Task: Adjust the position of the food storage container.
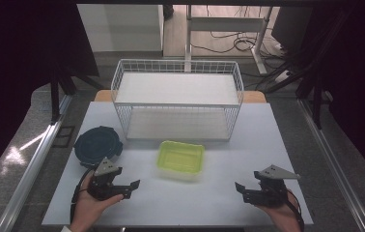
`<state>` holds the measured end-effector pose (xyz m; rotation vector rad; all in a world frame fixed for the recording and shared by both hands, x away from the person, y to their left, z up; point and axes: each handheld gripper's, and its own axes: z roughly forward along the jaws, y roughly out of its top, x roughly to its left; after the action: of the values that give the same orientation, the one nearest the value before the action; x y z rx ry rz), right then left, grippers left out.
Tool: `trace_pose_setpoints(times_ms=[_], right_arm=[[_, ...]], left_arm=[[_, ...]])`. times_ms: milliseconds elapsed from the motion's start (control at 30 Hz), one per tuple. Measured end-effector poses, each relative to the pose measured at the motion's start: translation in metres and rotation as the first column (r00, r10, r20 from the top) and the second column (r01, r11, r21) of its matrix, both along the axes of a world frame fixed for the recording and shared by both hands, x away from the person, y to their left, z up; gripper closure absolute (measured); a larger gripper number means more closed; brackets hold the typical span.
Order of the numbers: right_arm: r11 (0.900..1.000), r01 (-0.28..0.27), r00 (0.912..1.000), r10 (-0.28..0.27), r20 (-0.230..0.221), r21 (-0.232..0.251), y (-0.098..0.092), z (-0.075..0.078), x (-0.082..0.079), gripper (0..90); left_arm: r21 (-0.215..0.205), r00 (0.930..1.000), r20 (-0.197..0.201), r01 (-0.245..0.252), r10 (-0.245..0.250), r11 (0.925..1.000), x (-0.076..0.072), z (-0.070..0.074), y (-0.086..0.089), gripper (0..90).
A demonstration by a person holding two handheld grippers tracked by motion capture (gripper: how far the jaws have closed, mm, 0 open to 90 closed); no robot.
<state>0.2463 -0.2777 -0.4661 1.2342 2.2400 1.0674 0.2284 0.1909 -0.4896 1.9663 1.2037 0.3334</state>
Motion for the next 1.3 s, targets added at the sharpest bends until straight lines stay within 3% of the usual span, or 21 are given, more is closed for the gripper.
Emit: trace_pose_setpoints(times_ms=[167,300,467,633,833,1300], right_arm=[[1.000,-0.025,0.9993,0.025,-0.027,-0.002,0.000,-0.003,0.001,20.2],[0.999,-0.044,0.9985,0.044,-0.031,-0.006,0.002,-0.002,0.002,21.4],[0.999,-0.053,0.9981,0.053,-0.032,-0.007,0.005,-0.002,-0.002,21.8],[0.999,-0.040,0.9991,0.040,-0.009,-0.001,0.001,0.003,-0.011,22.3],[0.999,-0.037,0.9990,0.037,-0.024,0.002,-0.001,0.001,-0.011,22.4],[0.999,-0.050,0.9980,0.050,-0.039,-0.003,0.001,-0.002,-0.010,22.7]], left_arm=[[0.010,0.9999,-0.015,-0.003,0.003,0.9999,0.001,-0.003,-0.001,17.5],[0.020,1.0000,-0.005,0.007,-0.007,0.9998,-0.002,-0.002,-0.001,18.1],[-0.011,1.0000,-0.007,0.002,-0.002,0.9999,-0.005,0.001,0.003,19.1],[0.004,0.9994,0.006,0.034,-0.034,0.9994,-0.005,0.006,-0.003,19.9],[0.019,0.9977,0.001,0.068,-0.068,0.9975,-0.002,0.009,-0.009,21.4],[-0.010,0.9972,0.008,0.074,-0.074,0.9972,0.004,0.036,-0.004,22.4]])
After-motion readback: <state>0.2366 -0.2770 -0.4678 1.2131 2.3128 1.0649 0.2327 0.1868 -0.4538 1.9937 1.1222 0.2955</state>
